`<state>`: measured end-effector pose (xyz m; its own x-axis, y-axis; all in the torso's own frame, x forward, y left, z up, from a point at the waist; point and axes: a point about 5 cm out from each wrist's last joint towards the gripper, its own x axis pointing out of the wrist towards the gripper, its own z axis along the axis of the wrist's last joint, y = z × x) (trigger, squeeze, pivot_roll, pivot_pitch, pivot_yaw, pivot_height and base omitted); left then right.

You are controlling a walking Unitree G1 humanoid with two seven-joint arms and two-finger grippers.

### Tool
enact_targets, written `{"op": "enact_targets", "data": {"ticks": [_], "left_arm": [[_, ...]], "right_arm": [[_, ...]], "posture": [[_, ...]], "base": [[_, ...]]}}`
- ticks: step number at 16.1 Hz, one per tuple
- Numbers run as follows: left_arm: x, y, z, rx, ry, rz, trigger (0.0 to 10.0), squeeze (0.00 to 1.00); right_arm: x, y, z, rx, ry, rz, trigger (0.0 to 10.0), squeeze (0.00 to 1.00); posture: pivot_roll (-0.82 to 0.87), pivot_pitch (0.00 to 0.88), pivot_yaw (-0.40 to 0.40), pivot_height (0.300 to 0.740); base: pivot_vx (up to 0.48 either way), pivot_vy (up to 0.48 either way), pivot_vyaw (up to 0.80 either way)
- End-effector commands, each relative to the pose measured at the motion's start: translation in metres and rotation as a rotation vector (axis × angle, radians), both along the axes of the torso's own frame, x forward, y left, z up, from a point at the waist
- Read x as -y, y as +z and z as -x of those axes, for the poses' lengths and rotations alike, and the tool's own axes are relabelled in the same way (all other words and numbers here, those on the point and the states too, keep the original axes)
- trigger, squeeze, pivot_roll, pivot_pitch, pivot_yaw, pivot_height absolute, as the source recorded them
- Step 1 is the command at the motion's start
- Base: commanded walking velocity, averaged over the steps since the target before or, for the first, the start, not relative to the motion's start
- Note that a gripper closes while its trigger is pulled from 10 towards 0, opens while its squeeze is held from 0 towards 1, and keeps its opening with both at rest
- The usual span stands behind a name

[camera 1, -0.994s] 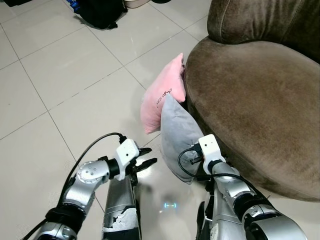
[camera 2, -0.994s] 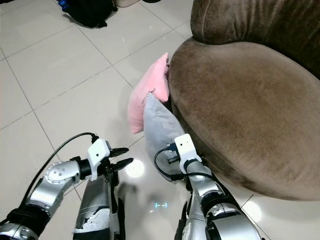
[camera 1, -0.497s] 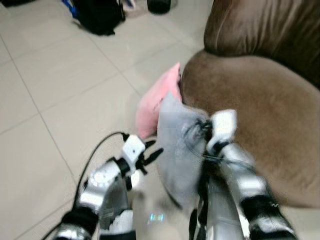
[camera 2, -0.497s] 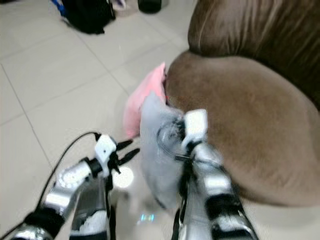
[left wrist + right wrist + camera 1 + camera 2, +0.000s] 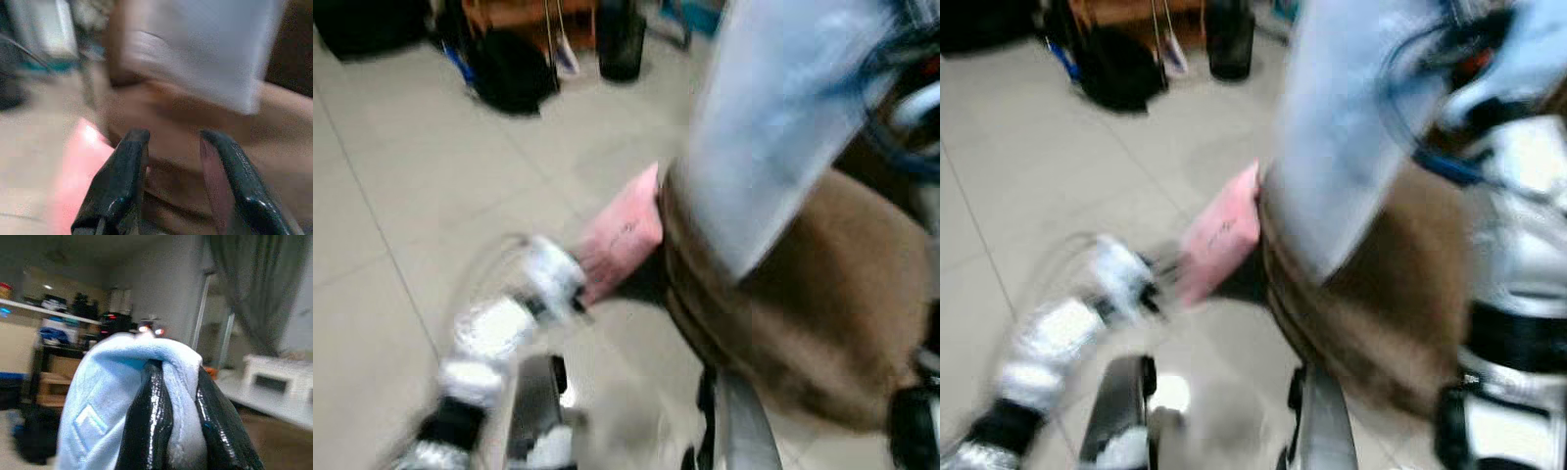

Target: Move the pillow to the sofa from floor

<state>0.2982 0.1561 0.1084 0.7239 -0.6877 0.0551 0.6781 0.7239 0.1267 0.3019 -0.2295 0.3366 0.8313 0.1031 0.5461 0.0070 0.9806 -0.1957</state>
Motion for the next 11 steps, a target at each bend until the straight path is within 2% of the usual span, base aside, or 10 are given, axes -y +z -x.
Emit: {"op": "enact_targets", "data": {"ticks": [1,2,3,4,5,6,7,9,11], "left_arm": [[0.012,0.006,-0.001,-0.015,-0.032,0.042,10.0,0.0],[0.013,0.006,-0.002,-0.017,-0.028,0.046,10.0,0.0],[0.017,0.007,-0.004,-0.02,-0.021,0.011,10.0,0.0],[0.021,0.01,-0.006,-0.024,-0.005,-0.014,10.0,0.0],[0.023,0.013,-0.005,-0.024,0.009,-0.023,10.0,0.0],[0.022,0.018,-0.004,-0.016,0.034,-0.029,10.0,0.0],[0.02,0.024,-0.002,-0.014,0.064,-0.03,10.0,0.0],[0.011,0.027,-0.001,-0.022,0.13,-0.051,10.0,0.0],[0.008,0.026,0.004,-0.012,0.136,-0.097,10.0,0.0]], "right_arm": [[0.003,-0.01,0.003,-0.046,-0.094,0.032,8.1,0.0],[0.003,-0.015,0.003,-0.066,-0.121,0.035,8.1,0.0],[0.002,-0.04,-0.001,-0.183,-0.199,0.06,10.0,0.0],[-0.004,-0.069,-0.002,-0.285,-0.216,0.072,10.0,0.0],[-0.007,-0.087,0.0,-0.339,-0.223,0.072,10.0,0.0],[-0.008,-0.115,0.0,-0.449,-0.236,0.062,10.0,0.0],[-0.007,-0.133,0.002,-0.518,-0.241,0.016,10.0,0.0],[-0.002,-0.142,0.005,-0.549,-0.284,-0.074,10.0,0.0],[-0.001,-0.144,0.007,-0.549,-0.316,-0.117,10.0,0.0]], "posture": [[-0.01,0.011,0.004,0.556],[-0.01,0.011,0.004,0.556],[-0.01,0.013,0.015,0.556],[0.0,0.015,0.015,0.556],[0.01,0.018,0.016,0.556],[0.02,0.018,0.002,0.556],[0.04,0.02,-0.009,0.556],[0.05,0.017,-0.02,0.571],[0.05,0.017,-0.028,0.586]], "base": [[0.0,0.0,0.0],[0.0,0.0,0.0],[0.0,0.0,0.0],[0.0,0.0,0.0],[0.0,0.0,0.0],[0.0,0.0,0.0],[0.0,0.0,0.0],[0.0,0.0,0.0],[0.0,0.0,0.0]]}}
